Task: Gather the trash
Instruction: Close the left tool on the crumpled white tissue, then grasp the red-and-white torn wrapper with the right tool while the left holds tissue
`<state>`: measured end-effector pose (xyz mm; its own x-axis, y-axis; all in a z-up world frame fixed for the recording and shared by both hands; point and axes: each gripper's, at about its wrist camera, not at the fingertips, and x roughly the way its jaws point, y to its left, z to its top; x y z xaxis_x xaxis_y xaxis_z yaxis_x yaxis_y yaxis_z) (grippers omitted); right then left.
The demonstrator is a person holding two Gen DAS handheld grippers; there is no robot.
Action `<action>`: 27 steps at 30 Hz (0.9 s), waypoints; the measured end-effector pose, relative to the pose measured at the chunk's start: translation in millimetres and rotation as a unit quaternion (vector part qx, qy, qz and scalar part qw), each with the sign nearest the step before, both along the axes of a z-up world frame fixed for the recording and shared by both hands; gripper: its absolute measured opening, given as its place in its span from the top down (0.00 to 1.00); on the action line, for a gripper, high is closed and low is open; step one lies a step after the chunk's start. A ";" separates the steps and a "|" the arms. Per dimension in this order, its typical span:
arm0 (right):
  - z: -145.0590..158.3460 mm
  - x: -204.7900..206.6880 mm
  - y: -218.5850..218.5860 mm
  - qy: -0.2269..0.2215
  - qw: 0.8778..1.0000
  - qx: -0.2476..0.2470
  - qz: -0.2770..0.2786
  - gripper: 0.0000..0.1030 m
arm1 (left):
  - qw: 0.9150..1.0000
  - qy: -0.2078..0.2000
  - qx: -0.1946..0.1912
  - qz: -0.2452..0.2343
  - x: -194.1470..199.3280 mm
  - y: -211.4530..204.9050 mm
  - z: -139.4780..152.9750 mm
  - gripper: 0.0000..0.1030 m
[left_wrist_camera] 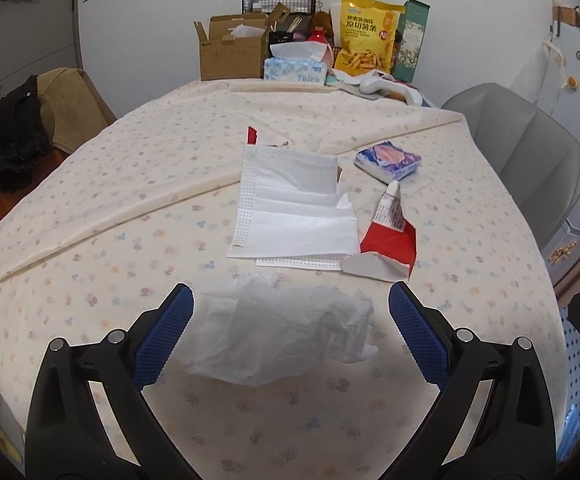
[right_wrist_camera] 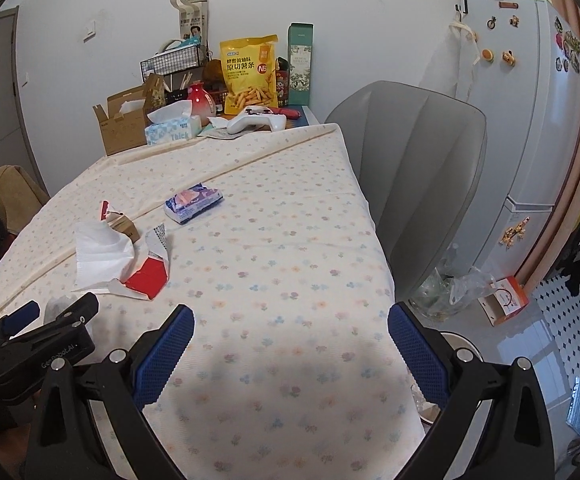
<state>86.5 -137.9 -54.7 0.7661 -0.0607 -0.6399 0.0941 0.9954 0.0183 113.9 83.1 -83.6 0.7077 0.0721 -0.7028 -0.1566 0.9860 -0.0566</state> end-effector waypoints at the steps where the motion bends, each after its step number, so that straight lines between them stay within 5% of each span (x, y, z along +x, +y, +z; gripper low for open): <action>1: -1.0 1.3 0.5 0.002 1.000 -0.001 0.000 0.07 | 1.000 0.002 -0.006 0.000 0.9 1.0 -1.6 0.07; 4: -2.1 4.2 4.6 0.004 1.000 -0.005 0.003 0.07 | 1.000 0.006 -0.016 0.000 2.0 3.8 -4.9 0.20; 9: -4.4 8.7 15.2 0.005 1.000 -0.006 0.014 0.07 | 0.999 0.013 -0.046 -0.008 1.8 13.0 -10.8 0.80; 20: -0.8 18.9 41.6 0.002 0.999 0.003 0.047 0.08 | 0.999 -0.029 -0.026 0.024 -0.6 34.3 18.0 0.86; 27: -7.0 33.7 73.5 0.016 0.995 0.016 0.093 0.20 | 0.998 -0.034 -0.009 0.055 3.2 57.6 22.7 0.86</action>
<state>120.3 -64.4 -61.7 0.7406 0.1016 -0.6642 -0.0910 0.9946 0.0507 117.1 140.7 -60.9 0.7422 0.1391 -0.6556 -0.2584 0.9620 -0.0884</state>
